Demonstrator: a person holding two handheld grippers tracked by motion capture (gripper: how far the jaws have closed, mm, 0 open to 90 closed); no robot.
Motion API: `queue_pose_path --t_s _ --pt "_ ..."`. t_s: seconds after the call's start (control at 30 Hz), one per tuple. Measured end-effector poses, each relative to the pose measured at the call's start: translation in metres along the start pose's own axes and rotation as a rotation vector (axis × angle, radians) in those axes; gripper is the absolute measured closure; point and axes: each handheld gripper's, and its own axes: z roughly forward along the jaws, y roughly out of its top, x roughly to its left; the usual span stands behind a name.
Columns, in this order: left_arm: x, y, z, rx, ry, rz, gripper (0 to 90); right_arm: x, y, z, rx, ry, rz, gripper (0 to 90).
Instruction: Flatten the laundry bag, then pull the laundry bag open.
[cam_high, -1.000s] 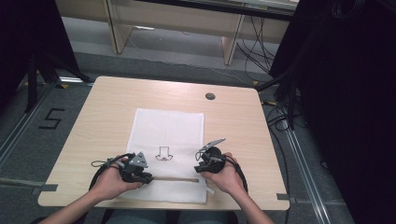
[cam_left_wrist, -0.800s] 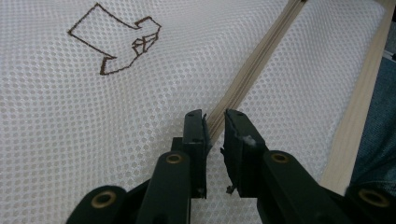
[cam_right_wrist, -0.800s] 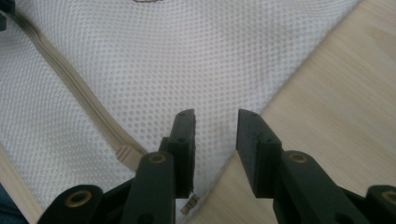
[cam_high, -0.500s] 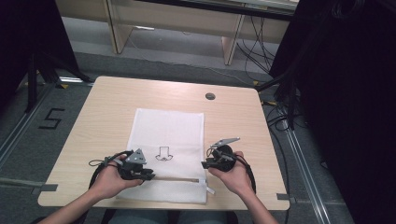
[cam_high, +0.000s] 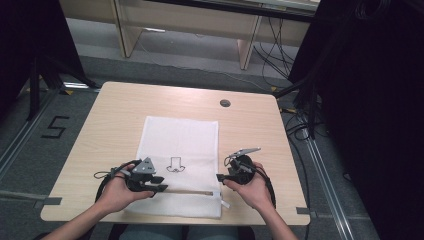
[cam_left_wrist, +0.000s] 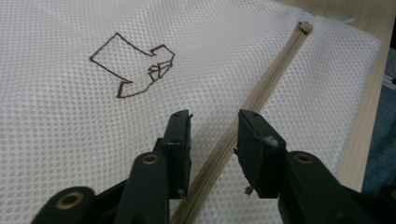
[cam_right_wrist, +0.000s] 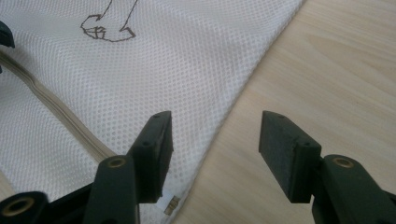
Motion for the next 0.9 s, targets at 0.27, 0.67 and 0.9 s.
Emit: queue_pose_path --t_s 0.27,0.67,0.9 --pt "-0.001 0.002 -0.001 -0.048 -0.004 -0.019 54.4 0.0 -0.001 -0.003 -0.014 0.029 0.029 57.9" --pt "-0.007 0.013 0.005 -0.048 -0.023 0.008 47.8 0.007 -0.009 -0.008 0.095 0.06 -0.002 90.0" --pt "-0.025 0.034 0.015 -0.061 -0.046 0.054 53.1 0.018 -0.01 -0.001 0.128 0.06 0.002 90.0"
